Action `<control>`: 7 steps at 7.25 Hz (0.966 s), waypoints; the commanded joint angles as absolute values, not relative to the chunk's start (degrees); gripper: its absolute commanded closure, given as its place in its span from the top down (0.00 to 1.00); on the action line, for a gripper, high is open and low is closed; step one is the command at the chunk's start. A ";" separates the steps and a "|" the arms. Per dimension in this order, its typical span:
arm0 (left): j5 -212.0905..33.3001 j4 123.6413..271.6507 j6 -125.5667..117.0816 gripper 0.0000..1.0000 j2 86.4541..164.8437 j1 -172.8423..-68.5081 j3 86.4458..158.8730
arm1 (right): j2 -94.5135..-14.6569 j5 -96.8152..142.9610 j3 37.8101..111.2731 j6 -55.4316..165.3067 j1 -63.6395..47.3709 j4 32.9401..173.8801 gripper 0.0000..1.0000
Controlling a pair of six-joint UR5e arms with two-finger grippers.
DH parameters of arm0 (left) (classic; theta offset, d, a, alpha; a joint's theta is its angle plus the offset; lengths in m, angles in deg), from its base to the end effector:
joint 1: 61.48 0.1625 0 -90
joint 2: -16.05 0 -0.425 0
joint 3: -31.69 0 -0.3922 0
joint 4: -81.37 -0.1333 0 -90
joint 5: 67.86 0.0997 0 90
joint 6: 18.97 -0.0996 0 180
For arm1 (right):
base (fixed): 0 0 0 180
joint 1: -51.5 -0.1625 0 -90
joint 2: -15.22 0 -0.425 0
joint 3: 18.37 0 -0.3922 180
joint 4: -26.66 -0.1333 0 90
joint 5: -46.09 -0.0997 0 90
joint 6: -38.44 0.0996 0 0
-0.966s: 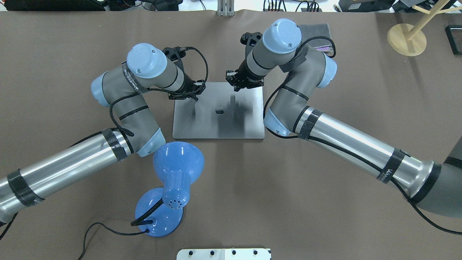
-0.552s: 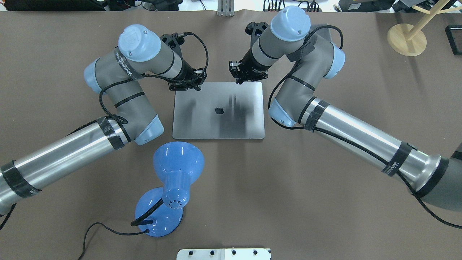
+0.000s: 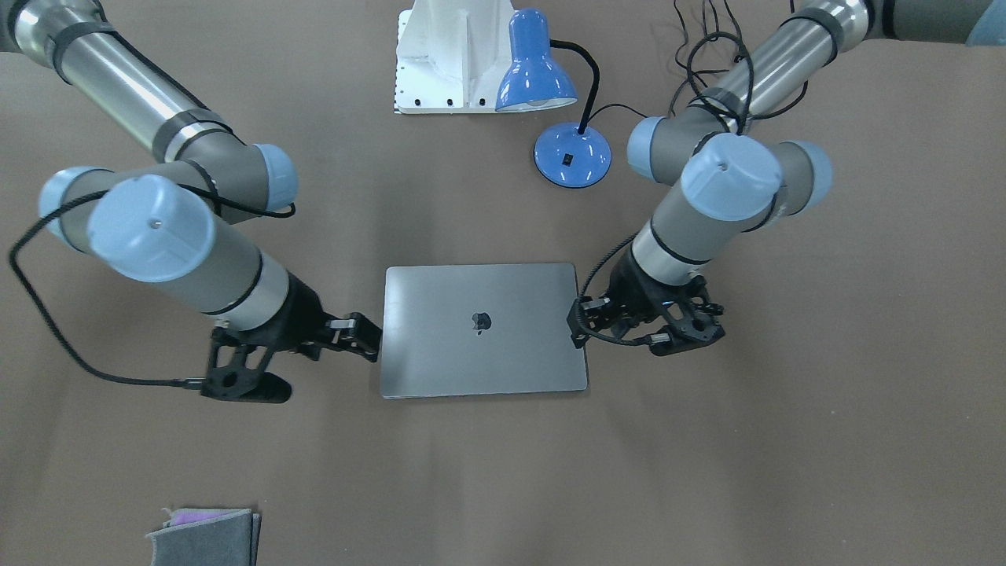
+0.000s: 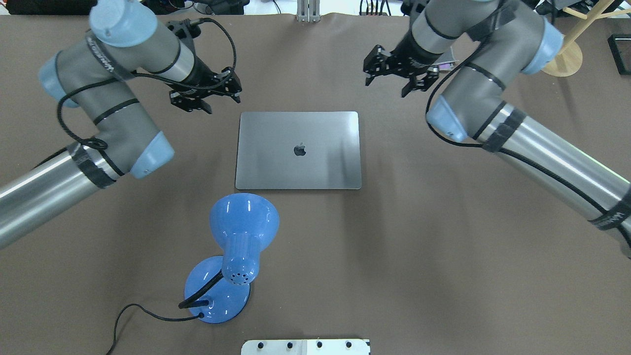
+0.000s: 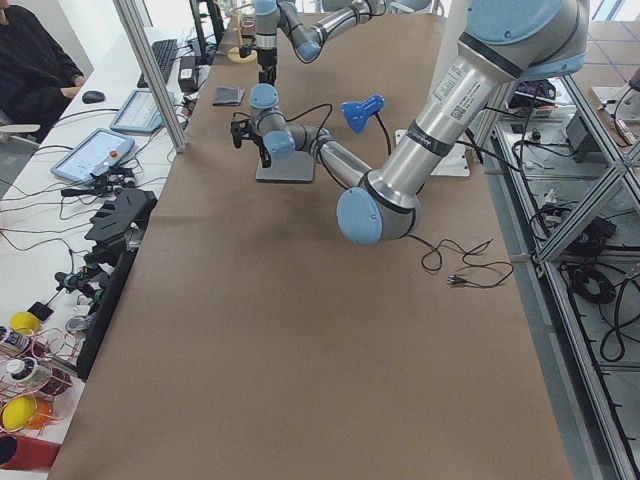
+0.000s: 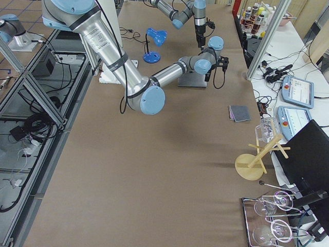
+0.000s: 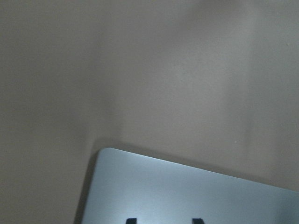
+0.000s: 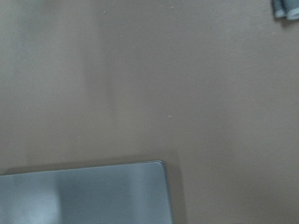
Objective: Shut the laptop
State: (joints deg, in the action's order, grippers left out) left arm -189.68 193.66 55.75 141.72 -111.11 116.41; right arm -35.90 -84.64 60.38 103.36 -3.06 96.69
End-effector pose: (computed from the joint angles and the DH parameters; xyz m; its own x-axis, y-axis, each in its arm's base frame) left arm 0.4008 -0.5962 0.2814 0.4778 -0.2163 -0.8514 0.2590 0.9608 -0.0988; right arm -0.3718 -0.6402 0.2887 0.4974 0.1449 0.8553 -0.1404 0.9864 -0.0855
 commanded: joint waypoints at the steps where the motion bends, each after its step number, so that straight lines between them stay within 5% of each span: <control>1: -190.99 186.32 43.40 0.99 130.11 -116.30 128.40 | -46.69 -85.56 63.99 82.43 -12.35 99.08 1.00; 4: -191.87 187.19 26.36 0.99 112.17 -124.63 136.09 | -54.03 -84.61 63.20 65.54 -18.63 100.13 1.00; 7: -198.55 186.58 8.15 0.99 103.88 -135.98 135.40 | -59.64 -83.90 63.20 48.97 -27.05 106.26 1.00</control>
State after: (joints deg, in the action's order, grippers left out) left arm -196.82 186.89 15.52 107.29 -131.63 135.51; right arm -57.02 -83.97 63.18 57.52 -23.29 103.30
